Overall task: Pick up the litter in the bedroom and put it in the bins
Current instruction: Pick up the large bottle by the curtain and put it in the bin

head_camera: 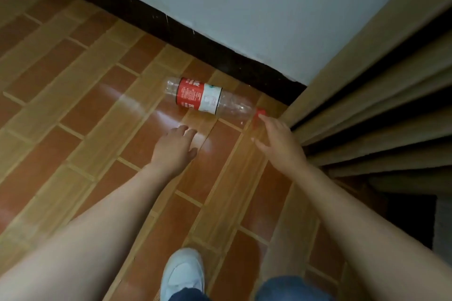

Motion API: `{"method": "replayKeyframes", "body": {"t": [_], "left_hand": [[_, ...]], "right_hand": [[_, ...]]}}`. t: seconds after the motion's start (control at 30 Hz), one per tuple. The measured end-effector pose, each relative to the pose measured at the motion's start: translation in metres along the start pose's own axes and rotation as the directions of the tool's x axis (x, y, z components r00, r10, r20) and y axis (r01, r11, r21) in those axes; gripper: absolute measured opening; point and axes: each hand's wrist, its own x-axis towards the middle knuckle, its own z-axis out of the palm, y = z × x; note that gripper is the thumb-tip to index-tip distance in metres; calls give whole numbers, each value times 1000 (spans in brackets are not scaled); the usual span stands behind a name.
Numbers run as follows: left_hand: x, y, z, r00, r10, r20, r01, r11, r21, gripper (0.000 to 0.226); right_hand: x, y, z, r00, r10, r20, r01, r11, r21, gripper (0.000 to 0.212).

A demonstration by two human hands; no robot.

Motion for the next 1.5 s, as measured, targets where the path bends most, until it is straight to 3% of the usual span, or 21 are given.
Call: {"method": "replayKeyframes", "body": {"t": [0.23, 0.5, 0.7, 0.97, 1.2, 1.37, 1.5], "left_hand": [[36, -20, 60, 973, -45, 227, 25, 996, 88, 65], [59, -15, 84, 937, -82, 339, 21, 983, 181, 75], [64, -8, 99, 927, -97, 363, 28, 981, 191, 80], [67, -5, 101, 913, -106, 394, 41, 985, 169, 88], [72, -2, 103, 898, -116, 424, 58, 988, 146, 87], [73, -4, 106, 896, -118, 427, 66, 989, 135, 87], [74, -4, 108, 899, -120, 421, 70, 989, 132, 86]], "right_hand": [[45, 31, 47, 999, 45, 15, -45, 998, 39, 63], [83, 40, 64, 994, 105, 31, -107, 993, 52, 68], [110, 38, 73, 994, 105, 27, -106, 992, 65, 79], [136, 39, 83, 988, 143, 60, -137, 986, -93, 99], [141, 35, 89, 992, 123, -42, -128, 981, -146, 83], [138, 34, 96, 992, 106, -69, -108, 994, -33, 70], [135, 33, 97, 992, 118, -49, -112, 987, 117, 81]]}}
